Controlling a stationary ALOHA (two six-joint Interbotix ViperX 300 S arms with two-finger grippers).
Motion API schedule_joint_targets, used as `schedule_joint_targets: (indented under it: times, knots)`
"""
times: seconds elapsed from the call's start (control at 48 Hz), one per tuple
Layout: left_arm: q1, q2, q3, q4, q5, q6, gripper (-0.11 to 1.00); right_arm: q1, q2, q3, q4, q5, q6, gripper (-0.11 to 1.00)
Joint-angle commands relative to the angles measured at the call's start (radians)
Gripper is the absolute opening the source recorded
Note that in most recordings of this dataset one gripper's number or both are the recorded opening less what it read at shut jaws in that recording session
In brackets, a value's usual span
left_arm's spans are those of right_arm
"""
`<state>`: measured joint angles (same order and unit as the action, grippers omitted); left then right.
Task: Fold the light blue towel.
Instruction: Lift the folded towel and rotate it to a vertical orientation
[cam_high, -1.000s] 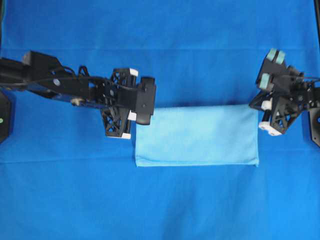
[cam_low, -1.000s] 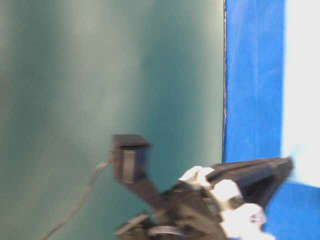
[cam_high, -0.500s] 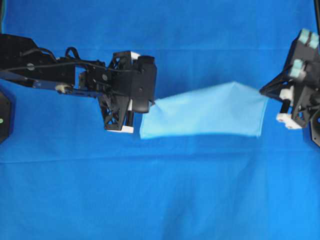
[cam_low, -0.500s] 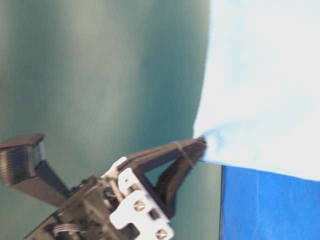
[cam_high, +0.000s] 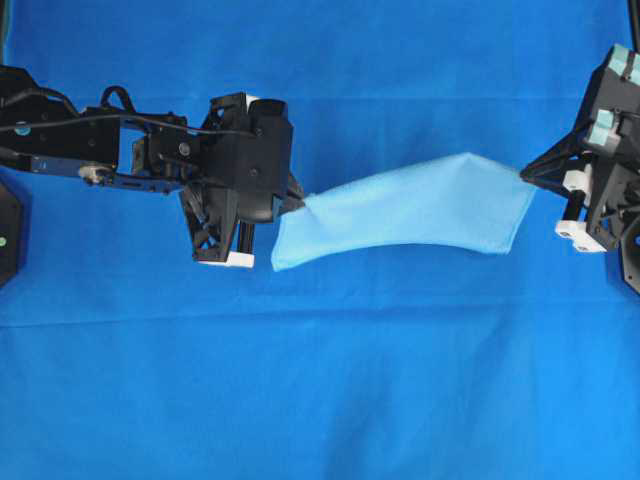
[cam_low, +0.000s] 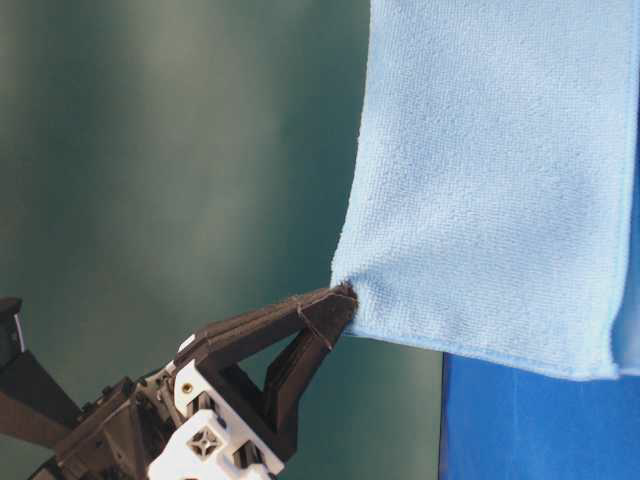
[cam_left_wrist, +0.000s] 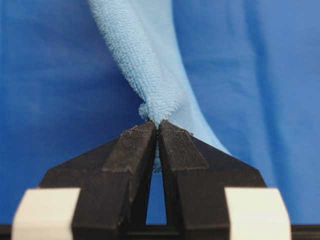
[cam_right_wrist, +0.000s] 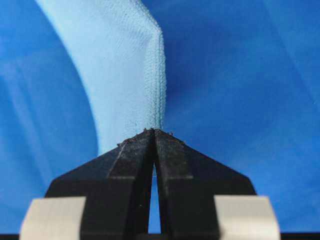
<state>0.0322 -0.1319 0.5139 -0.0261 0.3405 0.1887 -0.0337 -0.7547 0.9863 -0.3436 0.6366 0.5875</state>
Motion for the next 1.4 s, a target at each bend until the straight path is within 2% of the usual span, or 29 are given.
schedule_joint_targets:
  times: [0.0, 0.083, 0.375, 0.666, 0.854, 1.02, 1.374]
  knots:
    - [-0.025, -0.017, -0.015, 0.002, -0.015, -0.012, 0.03, -0.008, 0.005, -0.026, -0.034, -0.021, 0.006, 0.00]
    - [-0.052, -0.014, -0.017, 0.002, -0.041, -0.034, 0.03, -0.038, 0.023, -0.029, -0.072, -0.040, 0.009, 0.00]
    - [-0.179, 0.048, -0.046, 0.002, -0.210, -0.035, 0.03, -0.178, 0.098, -0.071, -0.216, -0.153, -0.005, 0.00]
    - [-0.236, 0.193, -0.172, 0.002, -0.287, -0.035, 0.03, -0.307, 0.244, -0.144, -0.314, -0.318, -0.006, 0.00]
    - [-0.256, 0.265, -0.261, 0.002, -0.293, -0.034, 0.03, -0.354, 0.348, -0.221, -0.341, -0.394, -0.008, 0.00]
    - [-0.259, 0.293, -0.293, 0.002, -0.293, -0.034, 0.03, -0.360, 0.407, -0.264, -0.347, -0.399, -0.017, 0.00]
    - [-0.255, 0.334, -0.313, 0.002, -0.356, -0.029, 0.03, -0.360, 0.368, -0.233, -0.347, -0.376, -0.018, 0.00]
